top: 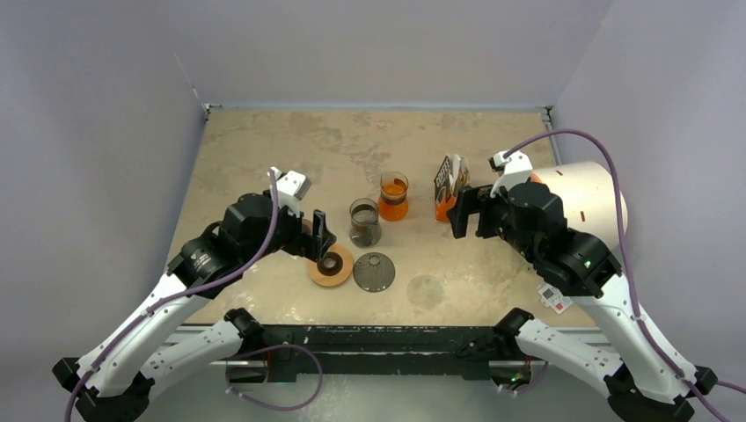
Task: Place the coffee filter in the dripper
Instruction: Pick up the dripper holder from the center of the board.
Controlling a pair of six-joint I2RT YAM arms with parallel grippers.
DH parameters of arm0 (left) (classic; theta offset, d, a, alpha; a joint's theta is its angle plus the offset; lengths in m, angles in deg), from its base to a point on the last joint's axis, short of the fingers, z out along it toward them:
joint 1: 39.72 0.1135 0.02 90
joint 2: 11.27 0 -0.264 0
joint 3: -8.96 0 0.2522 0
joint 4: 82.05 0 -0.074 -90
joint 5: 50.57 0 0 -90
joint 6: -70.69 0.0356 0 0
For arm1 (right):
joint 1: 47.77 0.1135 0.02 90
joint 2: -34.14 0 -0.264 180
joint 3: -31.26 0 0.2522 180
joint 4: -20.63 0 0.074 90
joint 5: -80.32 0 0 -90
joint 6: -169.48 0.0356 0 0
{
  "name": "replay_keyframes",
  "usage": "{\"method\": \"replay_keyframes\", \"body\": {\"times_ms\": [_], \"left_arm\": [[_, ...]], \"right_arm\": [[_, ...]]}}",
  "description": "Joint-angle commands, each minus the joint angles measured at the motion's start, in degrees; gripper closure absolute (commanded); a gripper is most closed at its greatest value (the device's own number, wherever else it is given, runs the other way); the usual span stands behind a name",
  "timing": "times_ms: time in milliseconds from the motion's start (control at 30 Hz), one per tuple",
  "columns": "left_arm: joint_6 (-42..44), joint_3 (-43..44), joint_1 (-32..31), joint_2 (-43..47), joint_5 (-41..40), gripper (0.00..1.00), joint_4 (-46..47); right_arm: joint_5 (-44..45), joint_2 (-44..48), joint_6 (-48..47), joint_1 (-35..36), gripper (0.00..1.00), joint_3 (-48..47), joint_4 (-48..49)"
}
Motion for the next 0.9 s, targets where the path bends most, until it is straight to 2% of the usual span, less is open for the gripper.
{"method": "replay_keyframes", "body": {"times_ms": [0, 100, 267, 400, 867], "left_arm": [[0.2, 1.5, -0.1, -0.1, -1.1, 0.04, 1.9], [0.2, 1.1, -0.1, -0.2, -1.8, 0.04, 1.8], [-1.4, 0.7, -0.2, -0.4, -3.3, 0.04, -0.3], [-3.8, 0.4, -0.1, -0.7, -4.1, 0.04, -1.7], [-8.9, -3.3, -0.1, -1.1, -9.5, 0.07, -3.4]], "right_arm": [[2.3, -3.1, -0.3, 0.1, 0.01, -2.1, -1.1], [0.8, -4.6, 0.5, 0.0, 0.01, -2.1, -3.9], [-7.0, -2.1, -5.3, 0.0, 0.01, 1.6, 0.2], [-10.7, -4.1, -6.5, 0.1, 0.02, 1.8, -0.3], [-20.2, -9.6, -3.1, 1.5, 0.02, 3.1, 5.9]]}}
